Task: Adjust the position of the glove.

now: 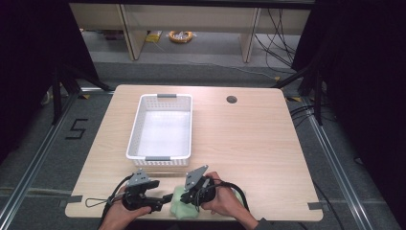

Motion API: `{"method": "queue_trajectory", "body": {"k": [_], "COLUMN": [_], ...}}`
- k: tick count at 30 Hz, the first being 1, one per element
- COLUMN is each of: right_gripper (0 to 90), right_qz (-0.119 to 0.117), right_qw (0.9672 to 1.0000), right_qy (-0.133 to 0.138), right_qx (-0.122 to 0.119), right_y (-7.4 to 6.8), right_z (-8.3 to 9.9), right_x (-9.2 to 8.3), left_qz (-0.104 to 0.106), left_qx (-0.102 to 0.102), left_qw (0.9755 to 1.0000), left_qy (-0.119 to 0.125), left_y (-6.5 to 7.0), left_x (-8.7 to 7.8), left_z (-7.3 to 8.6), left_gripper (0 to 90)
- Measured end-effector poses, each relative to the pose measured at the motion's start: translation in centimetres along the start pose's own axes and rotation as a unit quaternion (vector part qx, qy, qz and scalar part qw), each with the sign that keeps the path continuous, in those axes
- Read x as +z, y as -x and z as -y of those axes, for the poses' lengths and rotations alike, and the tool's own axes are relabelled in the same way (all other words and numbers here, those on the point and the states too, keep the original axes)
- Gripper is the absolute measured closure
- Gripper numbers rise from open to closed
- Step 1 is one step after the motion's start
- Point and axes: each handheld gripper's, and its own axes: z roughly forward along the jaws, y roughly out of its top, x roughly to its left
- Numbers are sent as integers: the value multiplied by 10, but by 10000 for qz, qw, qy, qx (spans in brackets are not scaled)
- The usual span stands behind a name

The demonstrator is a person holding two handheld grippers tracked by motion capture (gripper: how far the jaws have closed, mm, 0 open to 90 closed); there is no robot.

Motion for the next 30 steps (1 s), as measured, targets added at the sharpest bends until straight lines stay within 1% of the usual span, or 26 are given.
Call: {"method": "queue_trajectory", "body": {"k": [1, 2, 3, 5, 6, 7, 8, 9, 10, 11, 12, 13, 14, 15, 16, 17, 18, 19, 20, 23, 24, 25, 27, 28, 29, 30], "right_gripper": [826, 826, 811, 762, 724, 711, 682, 652, 652, 620, 620, 611, 593, 580, 580, 573, 573, 572, 561, 538, 538, 533, 535, 574, 613, 613], "right_qz": [65, 65, 142, 109, 202, 177, 290, 366, 366, 584, 584, 696, 826, 870, 870, 849, 849, 822, 762, 675, 675, 675, 685, 589, 546, 546], "right_qw": [10000, 10000, 9999, 9999, 9997, 9996, 9992, 9987, 9987, 9969, 9969, 9957, 9930, 9917, 9917, 9883, 9883, 9880, 9871, 9861, 9861, 9838, 9841, 9838, 9826, 9826], "right_qy": [-45, -45, -39, 50, 131, 187, 191, 223, 223, 225, 225, 207, 167, 135, 135, 200, 200, 235, 279, 235, 235, 183, 148, 131, 132, 132], "right_qx": [-34, -34, -80, -20, 29, 137, 207, 281, 281, 470, 470, 575, 828, 940, 940, 1248, 1248, 1285, 1380, 1498, 1498, 1650, 1633, 1690, 1770, 1770], "right_y": [0, 0, 0, -2, -3, -4, -6, -8, -8, -15, -15, -19, -25, -28, -28, -32, -32, -33, -36, -39, -39, -40, -39, -39, -39, -39], "right_z": [0, 0, 1, 1, 2, 3, 4, 5, 5, 10, 10, 12, 19, 22, 22, 28, 28, 30, 32, 34, 34, 35, 35, 35, 35, 35], "right_x": [0, 0, 0, -2, -6, -8, -12, -15, -15, -22, -22, -25, -27, -29, -29, -31, -31, -31, -30, -24, -24, -19, -17, -14, -13, -13], "left_qz": [44, 44, 63, 125, 161, 139, 218, 186, 186, 284, 284, 300, 388, 410, 410, 468, 468, 547, 600, 640, 661, 715, 718, 759, 759, 779], "left_qx": [115, 115, 193, 300, 329, 346, 376, 389, 389, 431, 431, 454, 527, 654, 654, 641, 641, 672, 651, 697, 717, 732, 690, 716, 716, 686], "left_qw": [9999, 9999, 9998, 9993, 9992, 9992, 9989, 9991, 9991, 9985, 9985, 9983, 9974, 9964, 9964, 9960, 9960, 9952, 9951, 9942, 9934, 9918, 9919, 9903, 9903, 9899], "left_qy": [-44, -44, -46, -171, -139, -120, -174, -61, -61, -203, -203, -203, -303, -347, -347, -411, -411, -460, -435, -520, -611, -760, -789, -915, -915, -967], "left_y": [0, 0, -1, -2, -3, -2, -3, -2, -2, -1, -1, 0, 3, 3, 3, 5, 5, 5, 5, 3, 2, -1, -1, -3, -3, -4], "left_x": [5, 5, 8, 12, 16, 19, 19, 23, 23, 26, 26, 28, 32, 34, 34, 40, 40, 43, 44, 50, 52, 56, 57, 58, 58, 57], "left_z": [-4, -4, -5, -10, -13, -16, -18, -19, -19, -23, -23, -24, -27, -28, -28, -30, -30, -31, -32, -35, -36, -36, -34, -32, -32, -31], "left_gripper": [286, 317, 317, 353, 391, 397, 410, 420, 427, 430, 432, 432, 447, 451, 457, 464, 469, 469, 481, 507, 507, 511, 513, 542, 563, 563]}}
